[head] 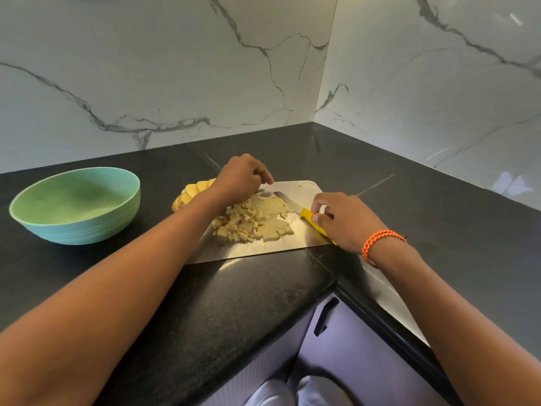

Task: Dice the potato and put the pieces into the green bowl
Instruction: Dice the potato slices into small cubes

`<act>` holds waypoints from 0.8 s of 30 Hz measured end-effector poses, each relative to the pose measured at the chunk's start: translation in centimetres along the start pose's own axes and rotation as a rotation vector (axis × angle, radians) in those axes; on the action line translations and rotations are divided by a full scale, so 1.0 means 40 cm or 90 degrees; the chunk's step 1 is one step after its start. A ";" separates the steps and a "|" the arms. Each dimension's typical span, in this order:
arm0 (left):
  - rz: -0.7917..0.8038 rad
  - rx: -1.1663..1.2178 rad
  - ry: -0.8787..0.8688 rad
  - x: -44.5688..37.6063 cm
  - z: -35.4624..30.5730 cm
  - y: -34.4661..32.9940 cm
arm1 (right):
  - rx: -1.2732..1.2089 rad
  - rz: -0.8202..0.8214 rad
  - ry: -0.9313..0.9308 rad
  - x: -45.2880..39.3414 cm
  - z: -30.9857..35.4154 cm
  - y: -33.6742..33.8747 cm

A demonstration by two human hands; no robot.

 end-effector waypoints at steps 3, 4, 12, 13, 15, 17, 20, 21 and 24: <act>0.007 0.010 0.006 0.000 0.003 0.004 | -0.042 -0.041 0.051 -0.003 0.011 0.014; 0.006 0.015 0.007 0.001 0.002 0.004 | -0.059 -0.071 0.048 -0.007 0.002 0.025; 0.008 -0.009 0.013 -0.006 0.009 -0.002 | 0.006 -0.134 -0.097 -0.037 -0.052 0.022; 0.005 -0.010 0.012 -0.005 0.008 0.000 | 0.007 -0.125 -0.089 -0.037 -0.043 0.015; -0.008 -0.012 0.008 -0.004 0.008 0.004 | 0.007 -0.111 -0.054 -0.032 -0.013 -0.003; -0.010 -0.012 0.003 -0.005 0.010 0.007 | 0.011 -0.089 0.000 -0.018 0.024 -0.027; 0.006 -0.018 0.008 -0.004 0.012 0.009 | -0.028 -0.089 0.044 -0.002 0.032 -0.034; 0.011 -0.019 0.010 -0.003 0.011 0.010 | -0.047 -0.093 0.041 0.001 0.024 -0.026; 0.024 -0.013 0.014 -0.002 0.009 0.009 | -0.055 -0.102 -0.019 0.013 -0.009 -0.007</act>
Point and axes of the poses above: each hand's wrist, its own x-axis away from the middle knuckle, its own y-axis out of the back of the hand, z = x × y, the point moved 2 cm from there along -x, towards the middle knuckle, and after that the axes turned 13 degrees about z, right-handed, at the moved point
